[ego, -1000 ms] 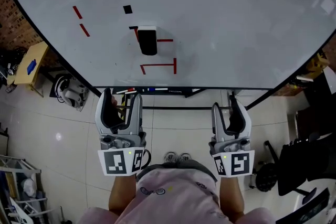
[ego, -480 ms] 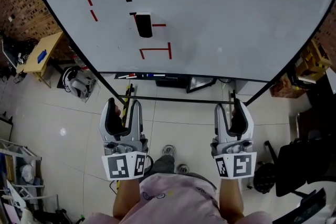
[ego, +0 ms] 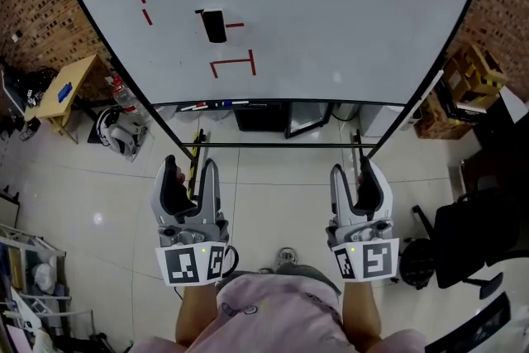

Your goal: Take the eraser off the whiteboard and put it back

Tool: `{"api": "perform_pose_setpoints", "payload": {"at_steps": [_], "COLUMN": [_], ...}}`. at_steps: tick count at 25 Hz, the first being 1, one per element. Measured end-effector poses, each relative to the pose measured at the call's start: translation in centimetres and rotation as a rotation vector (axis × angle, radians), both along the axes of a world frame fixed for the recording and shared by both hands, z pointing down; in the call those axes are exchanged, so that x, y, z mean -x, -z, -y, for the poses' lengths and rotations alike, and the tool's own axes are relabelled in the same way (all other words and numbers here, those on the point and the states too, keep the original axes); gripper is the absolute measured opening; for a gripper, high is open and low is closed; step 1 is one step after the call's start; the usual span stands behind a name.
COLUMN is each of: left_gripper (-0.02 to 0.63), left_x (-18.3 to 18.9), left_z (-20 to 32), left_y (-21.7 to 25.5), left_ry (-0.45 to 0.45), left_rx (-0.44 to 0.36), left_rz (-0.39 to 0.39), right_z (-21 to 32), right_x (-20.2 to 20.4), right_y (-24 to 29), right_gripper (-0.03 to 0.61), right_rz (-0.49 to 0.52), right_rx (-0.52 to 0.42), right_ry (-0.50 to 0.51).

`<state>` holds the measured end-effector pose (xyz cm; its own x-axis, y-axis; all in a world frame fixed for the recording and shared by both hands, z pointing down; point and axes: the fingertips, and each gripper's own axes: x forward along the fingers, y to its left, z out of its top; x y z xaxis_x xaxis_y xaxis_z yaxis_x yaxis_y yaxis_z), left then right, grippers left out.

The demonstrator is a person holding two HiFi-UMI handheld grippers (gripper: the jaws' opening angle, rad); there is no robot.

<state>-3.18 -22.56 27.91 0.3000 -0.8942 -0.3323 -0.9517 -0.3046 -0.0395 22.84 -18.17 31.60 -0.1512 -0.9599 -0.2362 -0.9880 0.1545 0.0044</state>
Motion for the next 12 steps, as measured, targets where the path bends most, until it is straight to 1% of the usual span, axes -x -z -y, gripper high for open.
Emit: {"api": "perform_pose_setpoints", "payload": {"at_steps": [2,4,5,6,9,12], "left_gripper": [0.278,0.274,0.255,0.252,0.252,0.252], "left_x": [0.6,1.6,2.3,2.9,4.5,5.9], "left_z": [-1.6,-3.5,-4.7,-5.9,-8.8,-11.7], "left_y": [0.0,-0.1,-0.1,-0.2,-0.5,-0.5], "left_ry": [-0.018,-0.023,-0.023,-0.025,-0.042,-0.028], "left_rx": [-0.006,-0.012,-0.012,-0.013,-0.017,-0.003], "left_rz": [-0.01,-0.007,-0.002,-0.001,-0.013,-0.036], "right_z": [-2.0,-4.2,-5.5,-6.8,-9.9,-12.7], "right_x": [1.3,2.9,3.6,4.3,5.9,6.8], "right_y": [-0.2,-0.6,-0.8,-1.0,-0.9,-0.3], "right_gripper": [0.184,0.178,0.179,0.179,0.179,0.179], "right_rz": [-0.029,-0.053,-0.059,-0.062,-0.066,-0.07], "right_rx": [0.009,0.027,0.036,0.039,0.035,0.023], "right_ry": [0.021,0.023,0.016,0.012,0.007,0.002]}}
